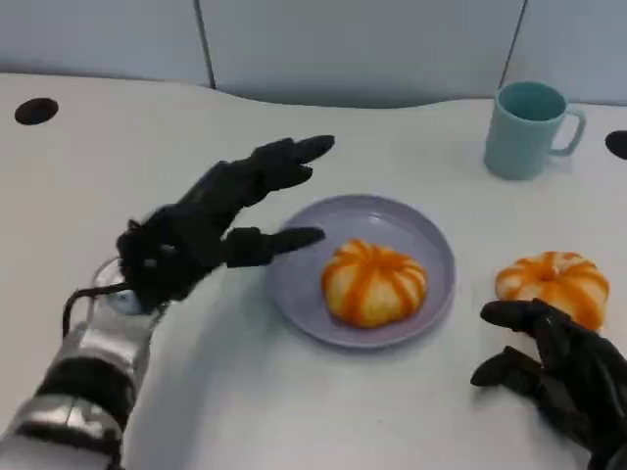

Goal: Grasp the bread from the table and place it into the plate.

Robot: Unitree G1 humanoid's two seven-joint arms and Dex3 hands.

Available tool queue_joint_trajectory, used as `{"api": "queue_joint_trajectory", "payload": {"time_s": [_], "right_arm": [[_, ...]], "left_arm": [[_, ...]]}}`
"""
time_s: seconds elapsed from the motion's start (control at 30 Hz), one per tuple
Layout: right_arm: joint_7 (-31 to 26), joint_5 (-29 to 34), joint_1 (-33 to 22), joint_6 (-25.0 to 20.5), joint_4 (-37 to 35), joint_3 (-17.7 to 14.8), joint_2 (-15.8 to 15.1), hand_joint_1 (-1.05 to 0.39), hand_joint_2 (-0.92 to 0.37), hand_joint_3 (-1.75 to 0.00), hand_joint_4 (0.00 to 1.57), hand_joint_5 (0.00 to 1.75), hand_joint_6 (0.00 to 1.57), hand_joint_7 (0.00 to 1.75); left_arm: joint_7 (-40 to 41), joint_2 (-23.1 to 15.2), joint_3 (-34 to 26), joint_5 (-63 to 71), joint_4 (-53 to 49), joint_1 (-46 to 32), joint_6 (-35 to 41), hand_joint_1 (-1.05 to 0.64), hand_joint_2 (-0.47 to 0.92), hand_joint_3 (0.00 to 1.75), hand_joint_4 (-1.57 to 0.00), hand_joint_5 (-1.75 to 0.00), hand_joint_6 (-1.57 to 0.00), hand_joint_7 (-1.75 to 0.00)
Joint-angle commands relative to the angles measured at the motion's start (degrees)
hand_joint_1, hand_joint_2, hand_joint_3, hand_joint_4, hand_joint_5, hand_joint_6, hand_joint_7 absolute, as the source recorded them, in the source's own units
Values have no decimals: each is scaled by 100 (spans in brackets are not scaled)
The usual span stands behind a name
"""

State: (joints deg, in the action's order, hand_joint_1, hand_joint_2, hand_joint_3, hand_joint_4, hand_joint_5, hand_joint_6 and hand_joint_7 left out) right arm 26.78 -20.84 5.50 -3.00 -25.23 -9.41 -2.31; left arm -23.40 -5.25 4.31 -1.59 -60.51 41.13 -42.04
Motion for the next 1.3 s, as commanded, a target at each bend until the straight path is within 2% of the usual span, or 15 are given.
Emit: {"api": "queue_joint_trajectory", "payload": {"time_s": [0.03, 0.07, 0.17, 0.33, 0.4, 0.43, 0.5, 0.53, 0.6, 0.8, 0.93, 1.03, 1.07, 1.17, 1.3], "right_arm": [[-54, 91, -67, -14, -133, 14, -43, -44, -92, -26, 61, 137, 60, 97], [-51, 95, -67, -3, -137, 18, -44, -44, -92, -26, 61, 137, 60, 98], [-48, 70, -77, -55, -104, 24, -46, -43, -92, -27, 60, 139, 60, 98], [-2, 60, -90, 43, -123, 26, -28, -43, -92, -27, 60, 140, 60, 98], [29, 11, -77, 11, -142, 2, -21, -42, -92, -26, 59, 140, 60, 98], [25, 9, -73, 1, -143, 1, -22, -43, -92, -25, 59, 141, 60, 98], [-9, 29, -66, 0, -146, 10, -18, -43, -92, -25, 59, 141, 60, 97], [-9, 26, -52, 3, -172, 7, -13, -43, -92, -26, 59, 141, 59, 97], [-5, 21, -22, 12, -224, 2, -2, -43, -92, -27, 59, 142, 58, 98], [-53, 86, -10, 74, -248, 24, 7, -44, -92, -27, 58, 141, 58, 99], [-171, 125, -56, 61, -145, 41, 33, -44, -92, -26, 59, 141, 59, 100], [-132, 80, -91, 20, -83, 30, 13, -43, -92, -27, 58, 141, 57, 99], [-134, 73, -99, 3, -62, 28, 11, -43, -92, -27, 58, 141, 57, 99], [-132, 79, -122, -13, -17, 34, 3, -42, -92, -28, 58, 140, 56, 99], [-138, 100, -158, 36, 9, 49, 14, -43, -92, -28, 58, 141, 57, 99]], "left_arm": [[-1289, 284, -790, -1786, 1223, -936, 1029, -65, 92, 18, -29, -59, -39, -5], [-1423, 315, -865, -1973, 1422, -1047, 1221, -65, 92, 18, -30, -59, -40, -5], [-1578, 515, -1254, -3076, 2561, -1754, 2672, -61, 92, 12, -43, -66, -47, -7], [-1004, 698, -1559, -3874, 4103, -2678, 4202, -55, 92, 5, -60, -75, -62, -9], [-761, 760, -1633, -4116, 4577, -3029, 4725, -51, 92, 7, -60, -83, -67, -8], [-609, 796, -1662, -4229, 4814, -3223, 4985, -49, 92, 7, -61, -98, -76, -9], [-389, 846, -1700, -4357, 5134, -3512, 5348, -47, 92, 9, -60, -110, -83, -11], [-332, 848, -1695, -4365, 5249, -3661, 5473, -46, 92, 12, -59, -121, -87, -12], [-245, 862, -1702, -4346, 5396, -3848, 5636, -46, 92, 16, -58, -129, -89, -12], [40, 1037, -1773, -4197, 5624, -4230, 5687, -43, 92, 19, -56, -137, -91, -14], [16, 1050, -1728, -4019, 5684, -4475, 5642, -44, 92, 28, -56, -139, -91, -16], [-18, 1055, -1739, -3972, 5672, -4596, 5664, -44, 92, 28, -48, -155, -60, -80], [-32, 1051, -1745, -3954, 5657, -4594, 5648, -44, 92, 28, -48, -156, -55, -90], [-30, 965, -1787, -3941, 5585, -4538, 5717, -44, 92, 27, -46, -159, -48, -105], [-126, 848, -1711, -3671, 5433, -4547, 5521, -45, 92, 25, -51, -158, -52, -108]]}}
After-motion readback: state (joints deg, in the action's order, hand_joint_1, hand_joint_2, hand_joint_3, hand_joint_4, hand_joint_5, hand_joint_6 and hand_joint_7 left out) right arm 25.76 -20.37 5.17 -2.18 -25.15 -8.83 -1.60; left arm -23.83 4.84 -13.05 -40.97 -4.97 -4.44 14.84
